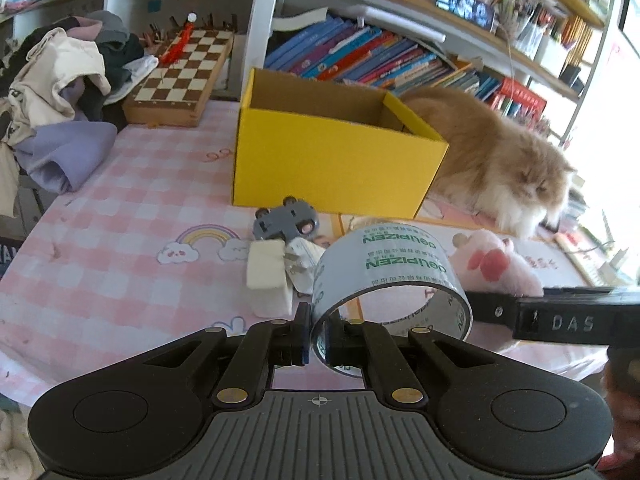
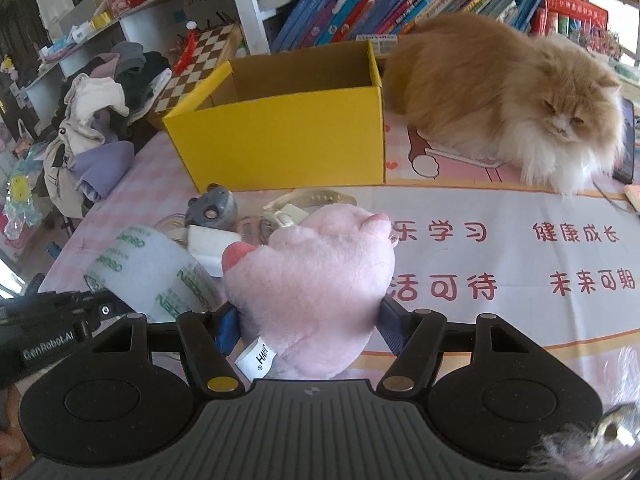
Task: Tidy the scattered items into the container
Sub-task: 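Carry the pink plush and tape roll together over the yellow box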
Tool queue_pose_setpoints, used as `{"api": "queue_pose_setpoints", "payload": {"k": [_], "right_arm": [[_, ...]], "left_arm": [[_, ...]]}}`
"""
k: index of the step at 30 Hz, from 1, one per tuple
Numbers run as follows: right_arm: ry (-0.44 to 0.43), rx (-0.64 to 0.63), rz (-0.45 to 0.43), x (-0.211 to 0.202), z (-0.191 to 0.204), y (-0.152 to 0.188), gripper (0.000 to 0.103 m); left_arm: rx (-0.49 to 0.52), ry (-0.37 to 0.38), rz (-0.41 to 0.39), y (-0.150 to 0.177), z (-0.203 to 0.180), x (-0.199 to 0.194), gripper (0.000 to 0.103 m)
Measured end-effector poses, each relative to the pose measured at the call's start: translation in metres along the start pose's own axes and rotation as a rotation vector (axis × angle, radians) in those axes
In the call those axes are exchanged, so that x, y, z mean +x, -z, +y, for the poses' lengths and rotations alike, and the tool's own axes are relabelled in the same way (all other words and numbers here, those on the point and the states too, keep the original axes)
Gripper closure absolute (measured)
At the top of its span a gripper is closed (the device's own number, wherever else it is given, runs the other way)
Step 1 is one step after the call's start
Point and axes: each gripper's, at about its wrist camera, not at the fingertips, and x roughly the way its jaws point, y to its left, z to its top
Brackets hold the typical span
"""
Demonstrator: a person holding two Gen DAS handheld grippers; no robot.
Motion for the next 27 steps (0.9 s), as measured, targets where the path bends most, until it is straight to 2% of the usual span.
{"api": "queue_pose_setpoints", "payload": {"k": [11, 18, 27], "right_arm": [[0.017, -0.057, -0.035, -0.016, 0.035, 0.004, 0.038], [0.012, -0.101, -0.041, -0.019, 0.052, 0.001, 0.038], [-0.033, -0.148, -0.076, -0.021, 0.052, -0.034, 0.038]], "left_arm": [[-0.048, 0.048, -0.08, -0.006, 0.03, -0.029, 0.098], [-0.054, 0.069, -0.098, -0.013, 0.039, -0.038, 0.098], [-0.051, 0.08, -0.141, -0.043, 0.041, -0.037, 0.098]]}}
